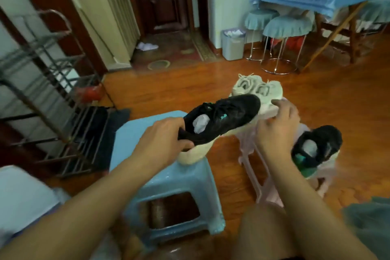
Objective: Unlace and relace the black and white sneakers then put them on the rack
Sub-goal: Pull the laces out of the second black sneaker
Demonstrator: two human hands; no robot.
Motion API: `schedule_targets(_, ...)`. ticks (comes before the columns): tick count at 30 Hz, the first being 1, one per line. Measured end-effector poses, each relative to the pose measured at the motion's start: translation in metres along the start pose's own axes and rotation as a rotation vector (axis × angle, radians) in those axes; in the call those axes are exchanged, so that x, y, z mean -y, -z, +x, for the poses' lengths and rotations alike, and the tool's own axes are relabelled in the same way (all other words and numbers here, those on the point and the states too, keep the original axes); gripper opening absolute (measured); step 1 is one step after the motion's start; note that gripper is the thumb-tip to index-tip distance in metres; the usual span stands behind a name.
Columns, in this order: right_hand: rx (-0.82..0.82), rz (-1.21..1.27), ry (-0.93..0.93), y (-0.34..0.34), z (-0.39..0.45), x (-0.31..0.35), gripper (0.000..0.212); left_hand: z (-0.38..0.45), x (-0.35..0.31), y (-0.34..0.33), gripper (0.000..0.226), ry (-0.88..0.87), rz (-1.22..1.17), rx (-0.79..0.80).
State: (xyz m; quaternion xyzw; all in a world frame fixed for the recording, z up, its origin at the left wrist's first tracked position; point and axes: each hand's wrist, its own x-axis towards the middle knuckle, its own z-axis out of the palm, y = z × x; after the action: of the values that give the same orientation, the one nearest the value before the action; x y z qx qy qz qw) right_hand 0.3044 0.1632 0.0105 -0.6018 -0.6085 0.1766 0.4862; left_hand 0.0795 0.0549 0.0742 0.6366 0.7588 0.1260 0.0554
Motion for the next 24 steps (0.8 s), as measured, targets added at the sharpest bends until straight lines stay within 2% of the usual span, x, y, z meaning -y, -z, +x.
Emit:
schedule_targets(2,0.210,0.042,0.116,-0.020,0.000,0.049,0.043,-0.025,0.049,0.030,0.028,0.020,0.038,0.058)
schedule_targets(4,0.532,0.064,0.226,-0.045,-0.007,0.084,0.045,-0.046,0.097,0.058,0.030,0.002,0.021,0.187)
schedule_targets(6,0.905,0.056,0.234,-0.070,-0.024,0.100,0.047,-0.054,0.140,0.071,0.025,0.023,-0.040,0.291)
schedule_targets(8,1.179,-0.027,0.209,-0.091,-0.047,0.104,0.040,-0.048,0.175,0.067,0.023,0.084,-0.092,0.286)
schedule_targets(9,1.245,-0.060,0.214,-0.099,-0.058,0.104,0.036,-0.041,0.185,0.060,0.028,0.127,-0.107,0.240)
schedule_targets(12,1.239,0.019,0.084,-0.114,-0.080,0.109,0.042,-0.020,0.191,0.025,0.060,0.350,-0.357,-0.026)
schedule_targets(14,1.177,-0.029,0.113,-0.119,-0.086,0.113,0.043,-0.021,0.174,-0.001,0.065,0.364,-0.417,-0.164)
schedule_targets(17,1.123,-0.158,0.165,-0.121,-0.089,0.119,0.034,-0.037,0.151,-0.024,0.068,0.298,-0.725,-0.216)
schedule_targets(20,0.927,-0.068,0.198,-0.118,-0.089,0.131,0.011,-0.044,0.153,-0.025,0.073,0.314,-0.890,-0.177)
schedule_targets(22,0.876,0.040,0.166,-0.115,-0.086,0.146,0.012,-0.041,0.153,-0.018,0.062,0.304,-0.878,-0.218)
schedule_targets(24,0.985,-0.026,0.232,-0.121,-0.084,0.162,0.019,-0.038,0.152,-0.015,0.048,0.279,-0.786,-0.285)
